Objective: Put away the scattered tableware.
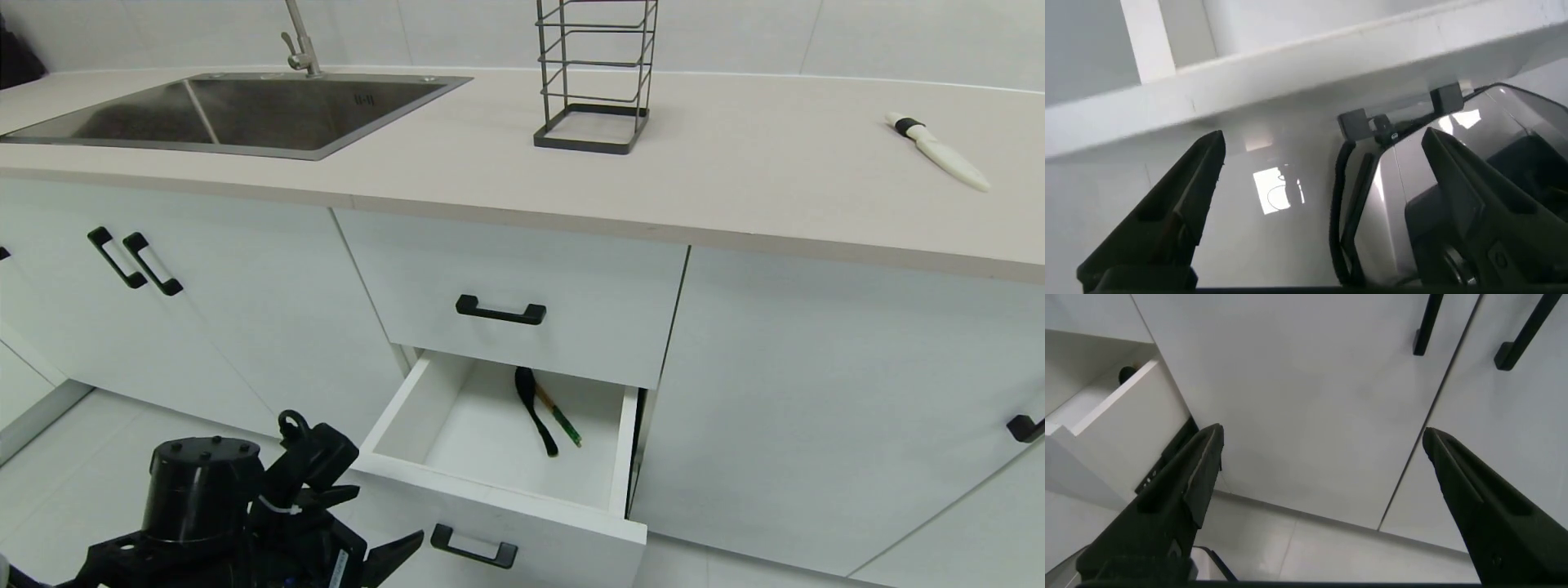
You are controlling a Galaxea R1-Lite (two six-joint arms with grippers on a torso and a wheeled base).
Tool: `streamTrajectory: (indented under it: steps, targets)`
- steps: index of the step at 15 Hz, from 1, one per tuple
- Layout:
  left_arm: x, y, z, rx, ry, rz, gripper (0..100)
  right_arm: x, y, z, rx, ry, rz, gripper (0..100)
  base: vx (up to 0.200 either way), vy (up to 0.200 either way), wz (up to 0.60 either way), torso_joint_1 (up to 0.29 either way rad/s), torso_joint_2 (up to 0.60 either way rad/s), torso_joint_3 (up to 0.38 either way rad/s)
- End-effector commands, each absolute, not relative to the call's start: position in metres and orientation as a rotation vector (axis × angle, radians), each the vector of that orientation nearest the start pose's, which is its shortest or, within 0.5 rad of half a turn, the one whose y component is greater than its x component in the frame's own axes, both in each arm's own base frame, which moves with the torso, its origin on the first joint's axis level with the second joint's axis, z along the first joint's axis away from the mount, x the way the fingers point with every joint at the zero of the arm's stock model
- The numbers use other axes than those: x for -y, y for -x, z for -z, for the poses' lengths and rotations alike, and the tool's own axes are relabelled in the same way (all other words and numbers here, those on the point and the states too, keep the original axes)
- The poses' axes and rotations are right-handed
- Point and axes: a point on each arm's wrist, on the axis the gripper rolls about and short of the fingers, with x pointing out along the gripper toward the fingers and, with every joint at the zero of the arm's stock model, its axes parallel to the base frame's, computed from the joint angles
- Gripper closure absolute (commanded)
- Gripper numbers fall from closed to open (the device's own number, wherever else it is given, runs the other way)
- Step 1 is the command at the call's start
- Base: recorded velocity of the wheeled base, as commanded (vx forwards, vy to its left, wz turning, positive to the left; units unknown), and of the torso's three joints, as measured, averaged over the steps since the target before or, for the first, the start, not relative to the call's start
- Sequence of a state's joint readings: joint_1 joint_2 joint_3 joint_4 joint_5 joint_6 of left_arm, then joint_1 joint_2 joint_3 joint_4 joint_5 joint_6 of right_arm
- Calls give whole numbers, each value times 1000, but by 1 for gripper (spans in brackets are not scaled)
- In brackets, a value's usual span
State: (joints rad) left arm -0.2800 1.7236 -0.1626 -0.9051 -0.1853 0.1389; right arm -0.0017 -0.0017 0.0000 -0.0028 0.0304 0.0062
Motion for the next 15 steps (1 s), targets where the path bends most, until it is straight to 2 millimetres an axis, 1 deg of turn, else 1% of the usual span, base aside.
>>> streamTrajectory:
  steps: [1,4,7,13,14,15]
  targets:
    - [61,-196,-58,-637,-159,494,0,-1,23,-76,3,-6,-28,0,0,0,0,0,0,0]
    - [63,-202,-59,-587,-150,495,0,-1,23,-76,3,-6,-29,0,0,0,0,0,0,0]
    - [63,-205,-59,-585,-150,495,0,-1,23,-76,3,-6,-28,0,0,0,0,0,0,0]
    - [72,-235,-67,-513,-126,486,0,-1,23,-76,3,-6,-29,0,0,0,0,0,0,0]
    - [72,-236,-68,-509,-126,488,0,-1,23,-76,3,-6,-29,0,0,0,0,0,0,0]
    - [74,-241,-69,-492,-124,486,0,-1,23,-76,3,-6,-29,0,0,0,0,0,0,0]
